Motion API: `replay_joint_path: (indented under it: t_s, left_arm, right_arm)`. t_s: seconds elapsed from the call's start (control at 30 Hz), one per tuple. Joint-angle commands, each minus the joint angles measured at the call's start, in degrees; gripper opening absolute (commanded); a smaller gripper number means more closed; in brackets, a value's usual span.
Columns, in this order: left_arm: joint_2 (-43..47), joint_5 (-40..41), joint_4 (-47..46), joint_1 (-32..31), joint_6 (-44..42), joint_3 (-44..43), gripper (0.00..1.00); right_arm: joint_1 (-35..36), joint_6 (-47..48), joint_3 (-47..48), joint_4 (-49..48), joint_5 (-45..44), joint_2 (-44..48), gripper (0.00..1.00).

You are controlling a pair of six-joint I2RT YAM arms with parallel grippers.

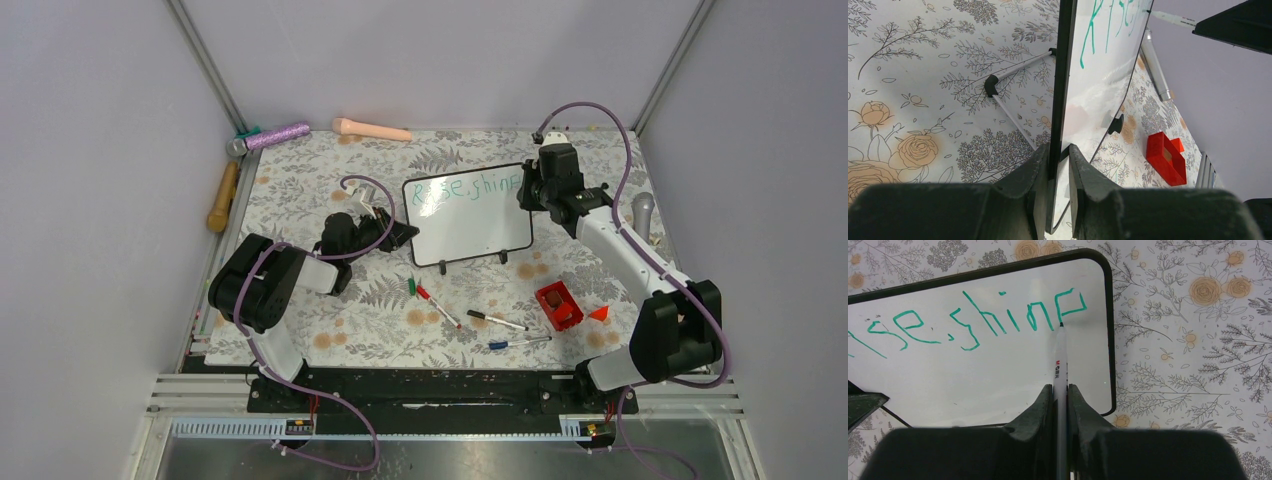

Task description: Write a sentence on the whiteboard

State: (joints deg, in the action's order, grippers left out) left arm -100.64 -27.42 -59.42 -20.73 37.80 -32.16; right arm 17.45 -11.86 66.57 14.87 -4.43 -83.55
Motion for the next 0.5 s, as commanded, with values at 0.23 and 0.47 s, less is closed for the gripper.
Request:
replay_joint_path:
  t_s: [0.23, 0.47]
  left_arm:
    - [0.4, 2.2, 0.1, 0.3, -1.3, -1.2, 0.0]
    - [0.4, 2.2, 0.1, 0.3, -1.3, -1.2, 0.0]
  right_arm:
    - [-0.3, 1.3, -0.4, 2.4, -3.6, 1.3, 0.0]
    - [-0.4, 1.5, 0.6, 3.5, -5.5, 1.7, 0.0]
